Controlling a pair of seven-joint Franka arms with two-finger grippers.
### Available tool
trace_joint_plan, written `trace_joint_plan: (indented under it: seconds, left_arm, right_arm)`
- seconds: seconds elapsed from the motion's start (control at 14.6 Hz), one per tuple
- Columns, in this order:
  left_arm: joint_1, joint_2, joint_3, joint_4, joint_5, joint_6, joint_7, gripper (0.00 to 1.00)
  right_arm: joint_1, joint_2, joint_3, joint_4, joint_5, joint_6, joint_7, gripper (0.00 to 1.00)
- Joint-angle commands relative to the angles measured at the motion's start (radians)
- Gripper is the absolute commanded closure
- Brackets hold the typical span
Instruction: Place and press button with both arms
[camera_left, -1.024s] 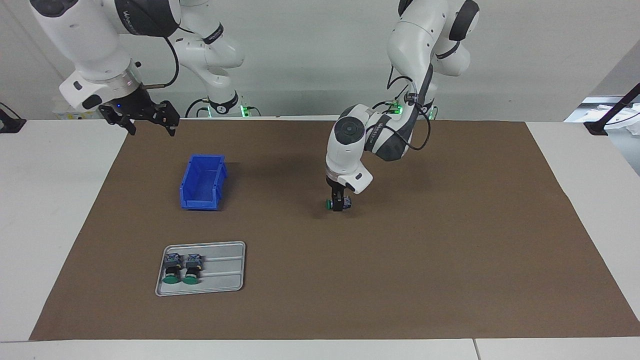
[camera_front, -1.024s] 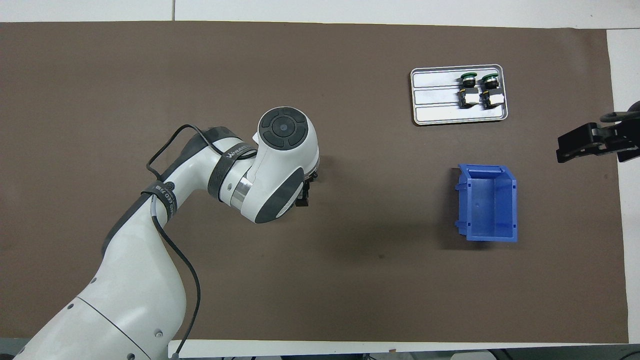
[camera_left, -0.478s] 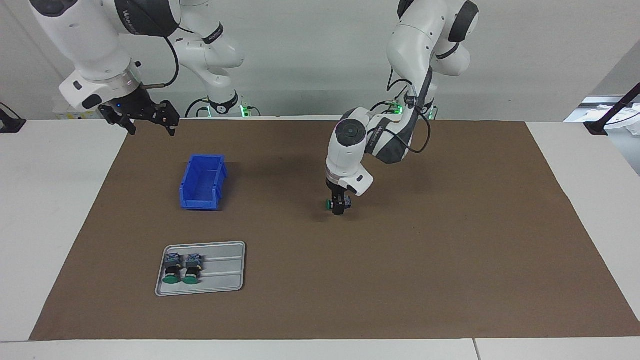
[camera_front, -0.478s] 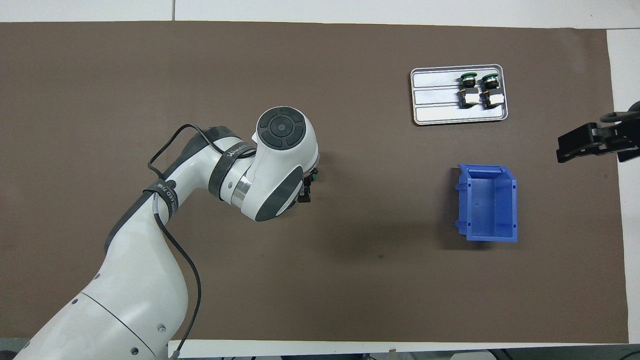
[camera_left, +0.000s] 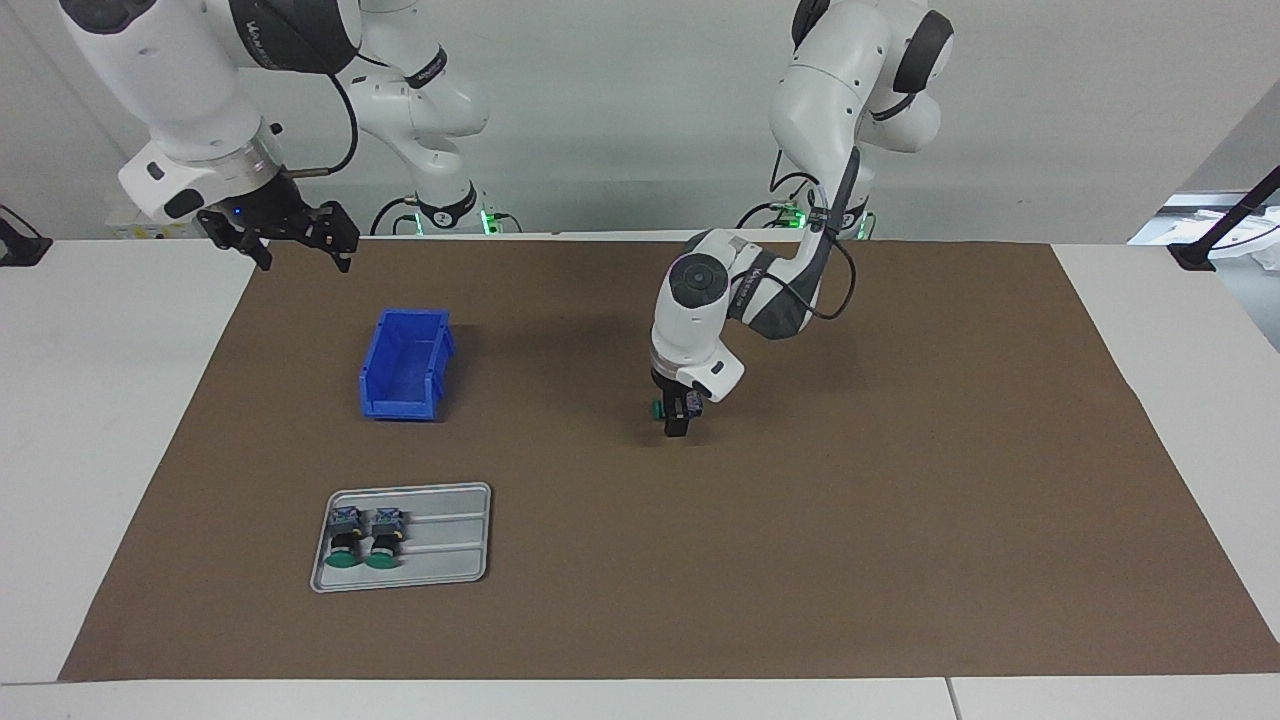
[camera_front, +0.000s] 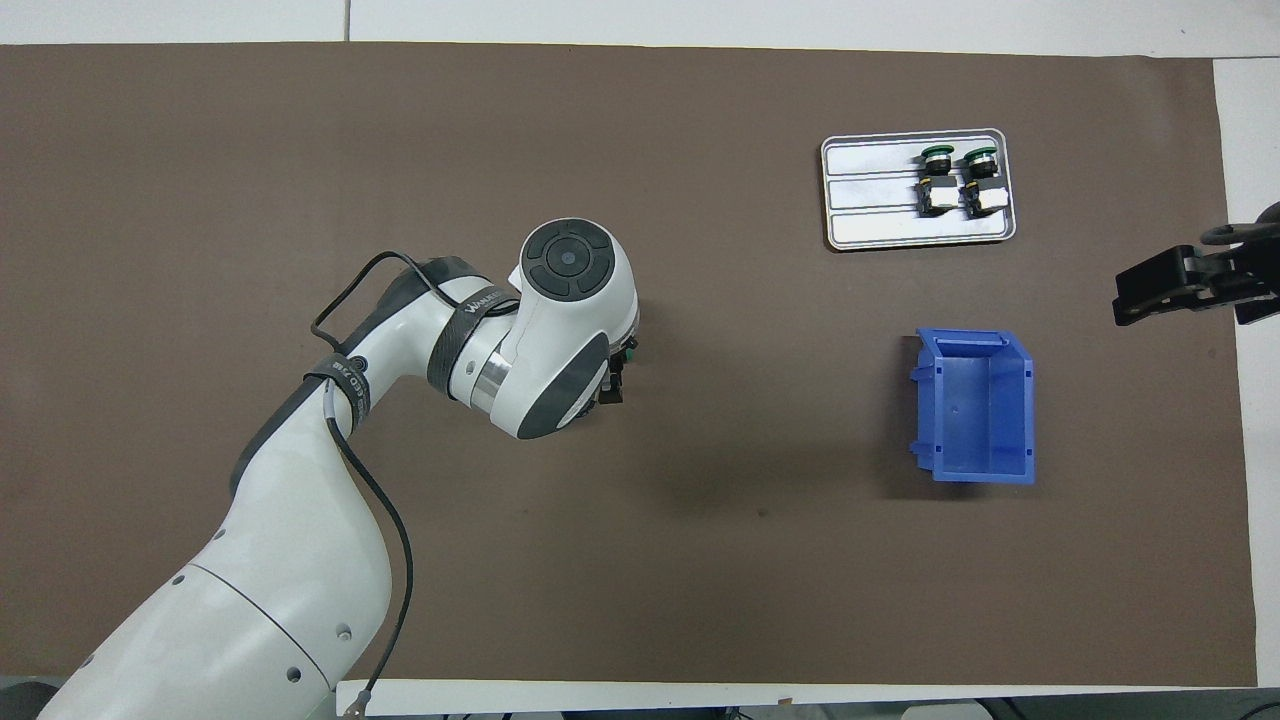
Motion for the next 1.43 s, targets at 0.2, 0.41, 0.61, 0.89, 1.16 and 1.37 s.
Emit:
trace_joint_plan:
  seconds: [0.2,0.41,0.61,0.89,1.16,1.37]
  left_arm:
    - [-0.013,0.001,0.011,0.002,0.003,0.017,-0.019,0.62]
    - [-0.013,-0.001,0.013,0.013,0.003,0.004,-0.017,0.78]
    - [-0.004,-0.025,0.014,0.026,0.005,-0.02,-0.007,0.82]
    - [0.04,-0.139,0.011,-0.016,-0.003,-0.051,0.059,0.79]
    - [0.077,-0.195,0.007,-0.075,-0.03,-0.039,0.068,0.78]
    - [0.125,-0.222,0.008,-0.107,-0.16,-0.023,0.172,0.79]
  right_arm:
    - [-0.009,-0.024,0.004,-0.028,0.001,0.01,-0.02,0.01]
    - [-0.009,-0.024,0.004,-0.028,0.001,0.01,-0.02,0.01]
    - [-0.009,-0.024,0.004,-0.028,0.001,0.01,-0.02,0.01]
    - [-0.009,-0.024,0.004,-0.028,0.001,0.01,-0.02,0.01]
    - [-0.009,-0.024,0.004,-0.029,0.001,0.01,-0.02,0.01]
    - [-0.009,-0.024,0.004,-0.028,0.001,0.01,-0.02,0.01]
